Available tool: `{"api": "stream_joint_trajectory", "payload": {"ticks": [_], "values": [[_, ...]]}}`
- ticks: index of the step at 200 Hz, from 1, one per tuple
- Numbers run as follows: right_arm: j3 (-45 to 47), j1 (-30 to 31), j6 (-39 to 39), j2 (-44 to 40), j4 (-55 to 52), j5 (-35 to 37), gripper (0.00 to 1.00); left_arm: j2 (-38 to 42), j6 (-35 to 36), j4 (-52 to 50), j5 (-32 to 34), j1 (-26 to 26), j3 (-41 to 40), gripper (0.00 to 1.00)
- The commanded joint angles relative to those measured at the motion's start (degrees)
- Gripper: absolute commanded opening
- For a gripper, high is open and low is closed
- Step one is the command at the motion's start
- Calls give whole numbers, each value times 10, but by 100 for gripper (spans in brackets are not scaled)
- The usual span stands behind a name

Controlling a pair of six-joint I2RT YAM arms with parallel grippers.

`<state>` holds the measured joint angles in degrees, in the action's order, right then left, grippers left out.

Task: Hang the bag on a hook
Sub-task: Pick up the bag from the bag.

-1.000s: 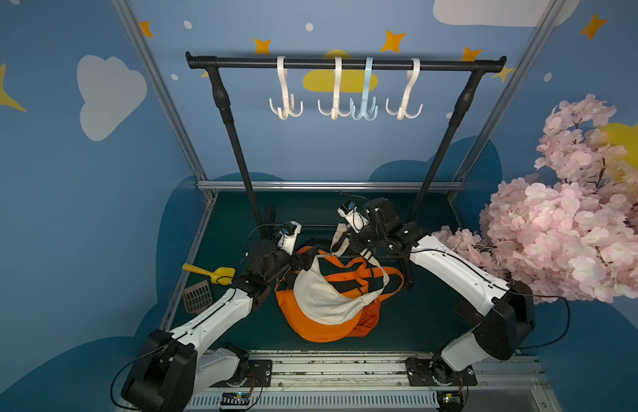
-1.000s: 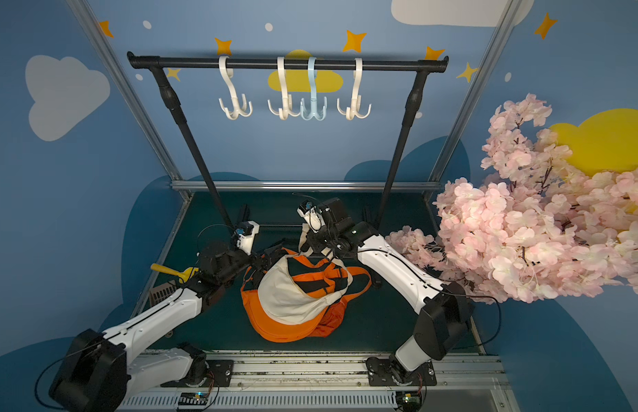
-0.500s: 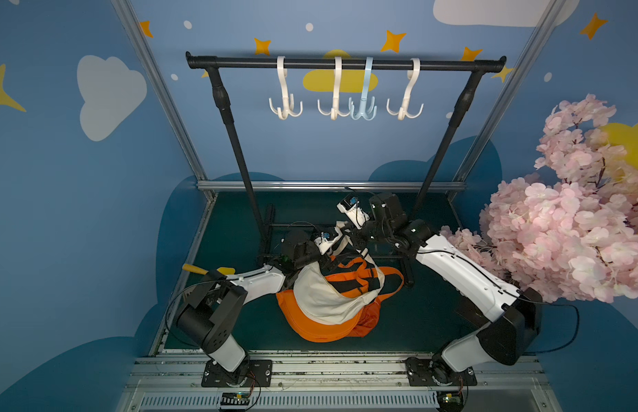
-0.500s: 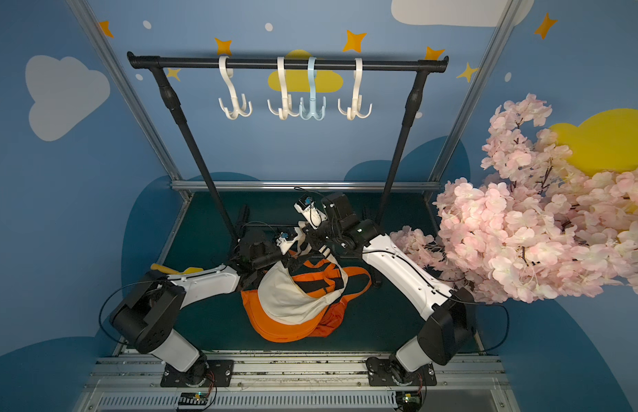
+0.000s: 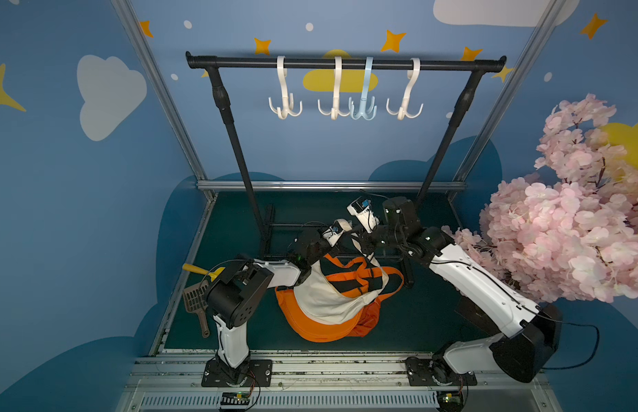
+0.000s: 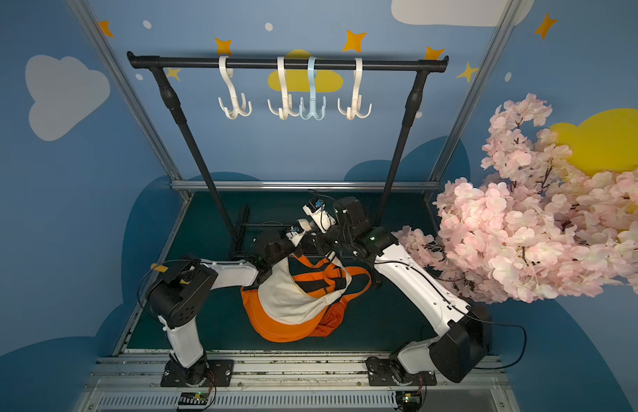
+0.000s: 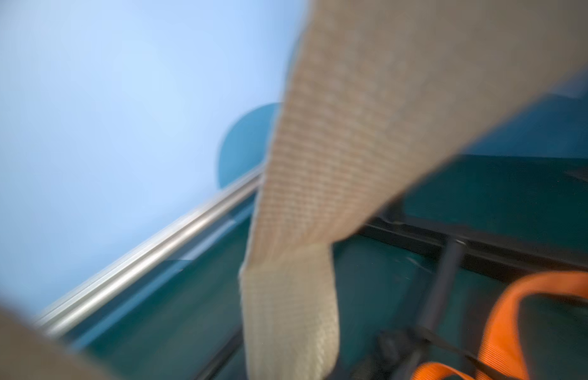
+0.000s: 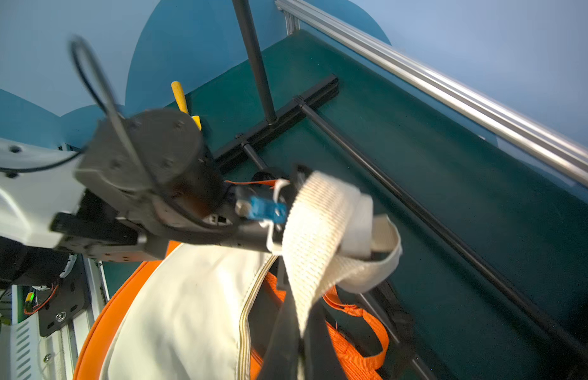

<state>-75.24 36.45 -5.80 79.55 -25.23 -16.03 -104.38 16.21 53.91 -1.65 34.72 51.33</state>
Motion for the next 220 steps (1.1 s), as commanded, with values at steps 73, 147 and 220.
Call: {"api": "stream_joint_trajectory", "payload": {"ticks": [73, 147, 220], "values": [[58, -36, 70, 5, 68, 27, 0, 254, -45, -212, 66, -9, 0, 16], [77, -37, 94, 43, 97, 12, 3, 355, -87, -253, 45, -50, -3, 10], [48, -35, 114, 107, 118, -47, 31, 384, -118, -265, -1, -61, 6, 8]]}}
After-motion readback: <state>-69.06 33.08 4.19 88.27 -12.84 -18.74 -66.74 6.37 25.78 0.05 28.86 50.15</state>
